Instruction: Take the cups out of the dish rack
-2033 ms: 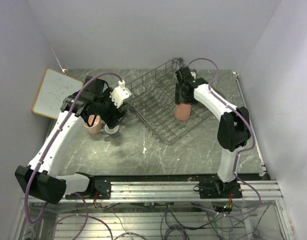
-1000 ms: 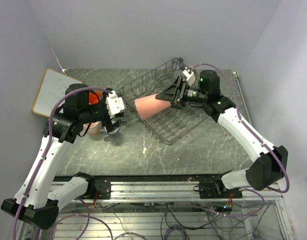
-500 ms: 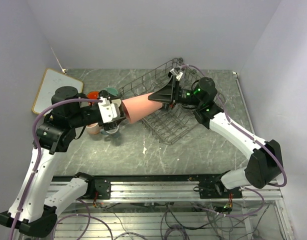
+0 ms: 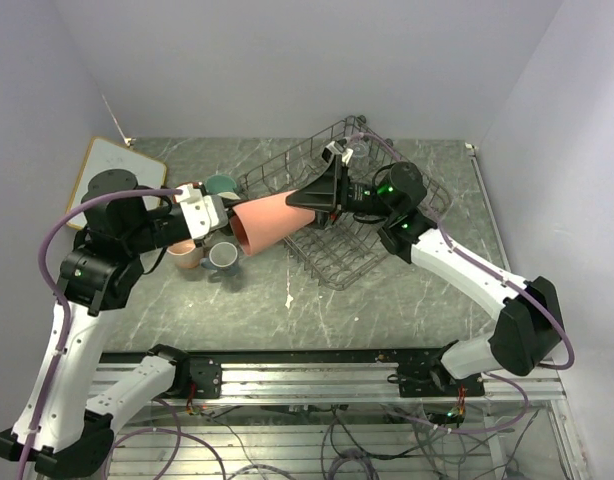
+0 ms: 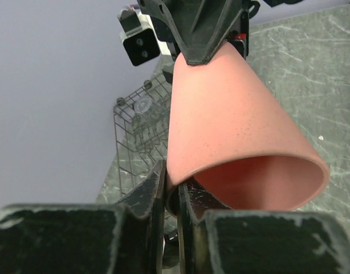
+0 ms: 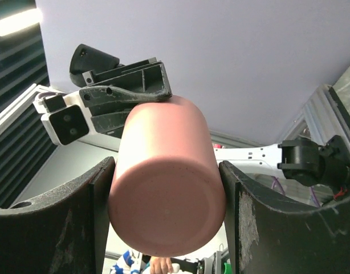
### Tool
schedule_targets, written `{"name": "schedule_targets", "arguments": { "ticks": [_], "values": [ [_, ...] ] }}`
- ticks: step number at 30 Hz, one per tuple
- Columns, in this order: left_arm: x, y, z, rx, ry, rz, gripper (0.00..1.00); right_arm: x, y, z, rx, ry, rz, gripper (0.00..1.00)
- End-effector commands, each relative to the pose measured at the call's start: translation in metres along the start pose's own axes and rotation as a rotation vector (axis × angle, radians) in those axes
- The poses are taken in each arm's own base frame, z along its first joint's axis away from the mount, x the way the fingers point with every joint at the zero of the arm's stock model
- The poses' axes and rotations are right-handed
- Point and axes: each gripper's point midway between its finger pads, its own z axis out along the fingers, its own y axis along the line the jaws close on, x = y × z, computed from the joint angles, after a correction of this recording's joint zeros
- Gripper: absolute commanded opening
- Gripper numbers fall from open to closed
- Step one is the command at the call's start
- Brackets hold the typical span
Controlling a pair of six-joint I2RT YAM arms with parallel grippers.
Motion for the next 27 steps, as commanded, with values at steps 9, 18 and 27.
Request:
{"name": "schedule_targets", "arguments": {
  "ticks": [9,18,27],
  "values": [
    [0.066,-0.003,0.015,0.022,0.254,-0.243,0.07,-0.051,-0.045,-0.034,0.28,-0.156,-0.075,1.0],
    [0.173,-0.043,0.022,0.193,0.754,-0.363,0.07,-0.121,-0.117,-0.181,0.91,-0.472,-0.133,1.0],
    [0.237,-0.059,0.048,0.193,1.097,-0.272,0.07,-0.132,-0.122,-0.213,1.09,-0.501,-0.178,1.0]
  ]
}}
